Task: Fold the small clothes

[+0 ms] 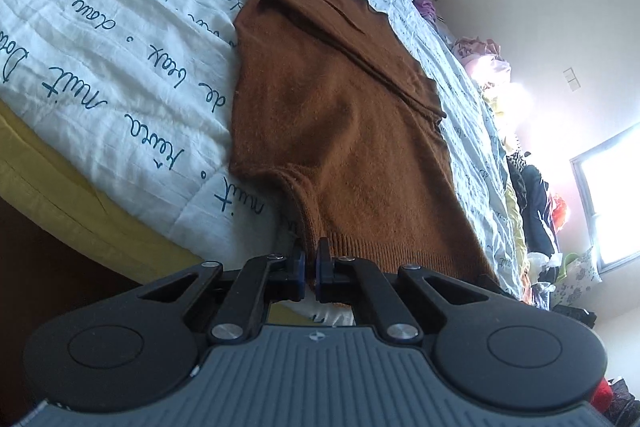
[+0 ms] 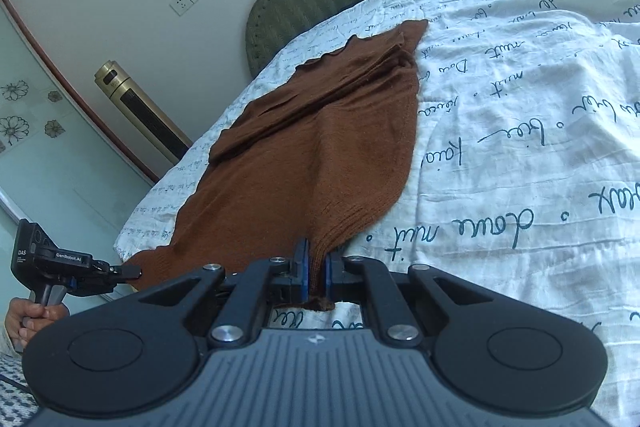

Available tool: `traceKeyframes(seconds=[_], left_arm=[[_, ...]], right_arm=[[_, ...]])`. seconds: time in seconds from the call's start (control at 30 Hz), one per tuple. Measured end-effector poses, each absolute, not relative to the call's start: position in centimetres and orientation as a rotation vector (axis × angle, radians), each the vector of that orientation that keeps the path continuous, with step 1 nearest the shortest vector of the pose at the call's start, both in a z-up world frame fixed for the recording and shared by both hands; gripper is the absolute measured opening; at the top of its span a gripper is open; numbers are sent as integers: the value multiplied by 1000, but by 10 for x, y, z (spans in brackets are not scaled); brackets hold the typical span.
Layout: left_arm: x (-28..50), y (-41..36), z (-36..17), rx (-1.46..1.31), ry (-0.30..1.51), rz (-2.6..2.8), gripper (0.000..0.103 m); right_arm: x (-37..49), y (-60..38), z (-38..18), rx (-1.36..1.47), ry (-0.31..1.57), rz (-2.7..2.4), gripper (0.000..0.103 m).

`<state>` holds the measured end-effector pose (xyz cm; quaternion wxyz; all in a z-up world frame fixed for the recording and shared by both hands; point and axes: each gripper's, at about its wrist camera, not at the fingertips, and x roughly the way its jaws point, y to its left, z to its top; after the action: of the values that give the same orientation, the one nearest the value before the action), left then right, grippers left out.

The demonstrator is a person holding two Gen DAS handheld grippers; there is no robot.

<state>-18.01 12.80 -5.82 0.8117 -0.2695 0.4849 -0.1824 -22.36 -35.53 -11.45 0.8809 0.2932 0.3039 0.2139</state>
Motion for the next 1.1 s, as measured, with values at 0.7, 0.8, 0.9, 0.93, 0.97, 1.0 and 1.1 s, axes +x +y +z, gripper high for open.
traceKeyframes(seconds=[0.7, 0.8, 0.9, 0.93, 0.97, 1.0, 1.1], left_arm=[[-52, 171, -21, -902, 700, -388, 3], [-8, 172, -31, -929, 724, -350, 3], [35, 172, -41, -933, 753, -316, 3], [45, 172, -43, -937, 759, -317, 3], [57, 173, -46, -931, 766, -310, 3], [68, 172, -48, -923, 775, -300, 3], [97, 174, -54, -935, 794, -293, 3]], right_arm=[[-35, -406, -58, 879, 511, 457, 6], [12, -404, -68, 912, 551, 443, 5], [46, -397, -77, 907, 597, 433, 5], [55, -395, -80, 908, 614, 426, 5], [63, -394, -83, 911, 623, 423, 5], [73, -394, -87, 924, 635, 419, 5], [100, -396, -95, 952, 666, 405, 5]])
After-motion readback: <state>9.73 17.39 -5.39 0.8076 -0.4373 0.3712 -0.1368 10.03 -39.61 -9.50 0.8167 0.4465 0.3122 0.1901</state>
